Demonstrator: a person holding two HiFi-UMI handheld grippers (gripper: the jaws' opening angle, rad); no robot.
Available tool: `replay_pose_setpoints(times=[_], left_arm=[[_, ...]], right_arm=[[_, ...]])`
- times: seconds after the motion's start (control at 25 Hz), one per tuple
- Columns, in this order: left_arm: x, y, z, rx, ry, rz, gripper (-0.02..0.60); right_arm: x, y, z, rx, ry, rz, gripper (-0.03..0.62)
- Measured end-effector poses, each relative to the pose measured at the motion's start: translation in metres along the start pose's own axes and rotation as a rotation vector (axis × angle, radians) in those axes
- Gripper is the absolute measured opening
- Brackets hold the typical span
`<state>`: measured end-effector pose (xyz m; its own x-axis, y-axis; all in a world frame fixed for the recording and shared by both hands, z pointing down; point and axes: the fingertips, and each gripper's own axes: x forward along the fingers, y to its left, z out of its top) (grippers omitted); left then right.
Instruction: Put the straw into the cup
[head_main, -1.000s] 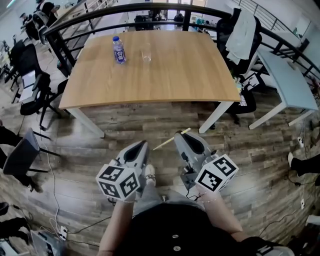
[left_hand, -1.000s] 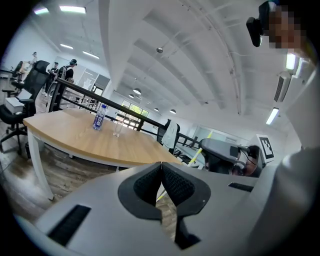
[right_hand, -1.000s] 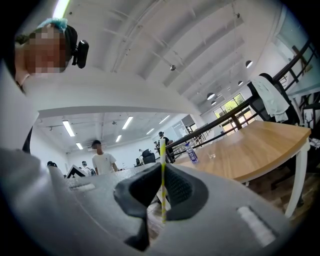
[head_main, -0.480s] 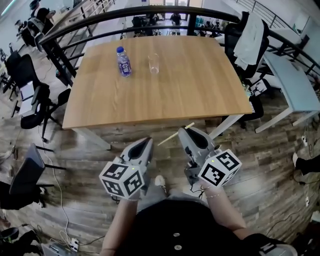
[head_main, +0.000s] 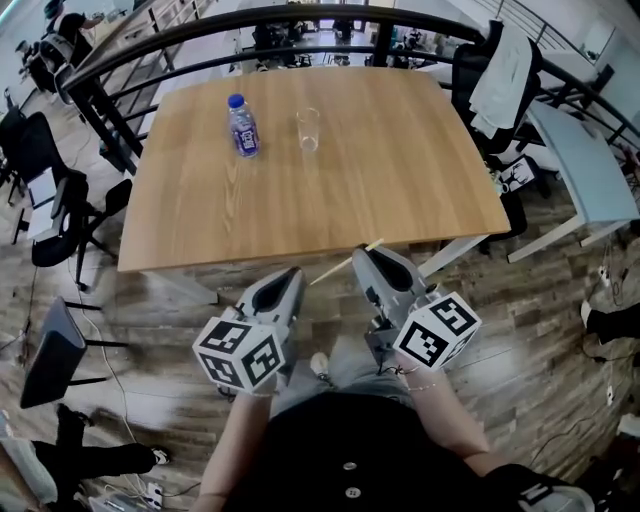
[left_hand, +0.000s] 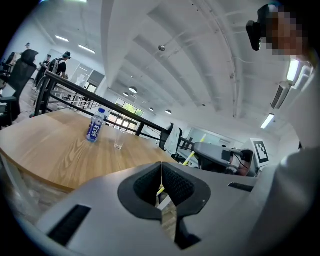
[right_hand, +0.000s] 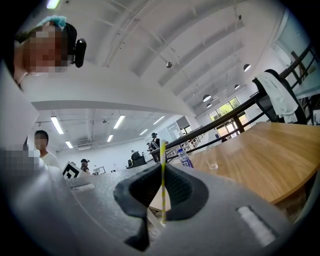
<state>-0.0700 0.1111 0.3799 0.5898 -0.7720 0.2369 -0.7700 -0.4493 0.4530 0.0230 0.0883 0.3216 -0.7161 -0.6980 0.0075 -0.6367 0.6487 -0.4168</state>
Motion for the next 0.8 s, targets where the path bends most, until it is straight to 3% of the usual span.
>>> replay_pose_setpoints(times=[0.32, 0.8], left_arm=[[0.028, 0.013, 0.006, -0.006, 0.031, -0.024, 0.018], [0.086, 0.071, 0.045, -0.024, 0.019, 0.023, 0.018]], right_arm=[[0.021, -0.023, 0.01, 0.009, -0.016, -0.017, 0.014], [0.103, -0.073, 0.032, 0.007, 0.005, 0.028, 0.014]])
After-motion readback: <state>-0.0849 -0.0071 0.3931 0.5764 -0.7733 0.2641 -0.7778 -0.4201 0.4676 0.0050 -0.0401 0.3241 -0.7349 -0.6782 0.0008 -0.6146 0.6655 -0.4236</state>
